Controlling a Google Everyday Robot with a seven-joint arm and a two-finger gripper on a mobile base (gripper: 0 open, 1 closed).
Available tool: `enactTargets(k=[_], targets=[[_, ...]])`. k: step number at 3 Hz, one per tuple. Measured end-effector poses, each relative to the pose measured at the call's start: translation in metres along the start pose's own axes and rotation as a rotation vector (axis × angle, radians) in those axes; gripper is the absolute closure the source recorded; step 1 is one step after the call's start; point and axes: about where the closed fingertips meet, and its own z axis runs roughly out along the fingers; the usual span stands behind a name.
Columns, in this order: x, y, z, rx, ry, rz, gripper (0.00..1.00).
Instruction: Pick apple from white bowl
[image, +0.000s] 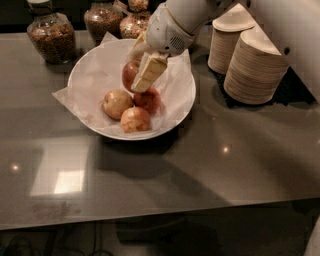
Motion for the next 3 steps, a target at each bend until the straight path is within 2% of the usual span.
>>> enactTargets(k=[2, 3], targets=[[-0.042, 0.026, -0.064, 0.06, -0.193, -0.099, 1.0], [-0.041, 0.029, -0.069, 0.066, -0.207, -0.096, 1.0]])
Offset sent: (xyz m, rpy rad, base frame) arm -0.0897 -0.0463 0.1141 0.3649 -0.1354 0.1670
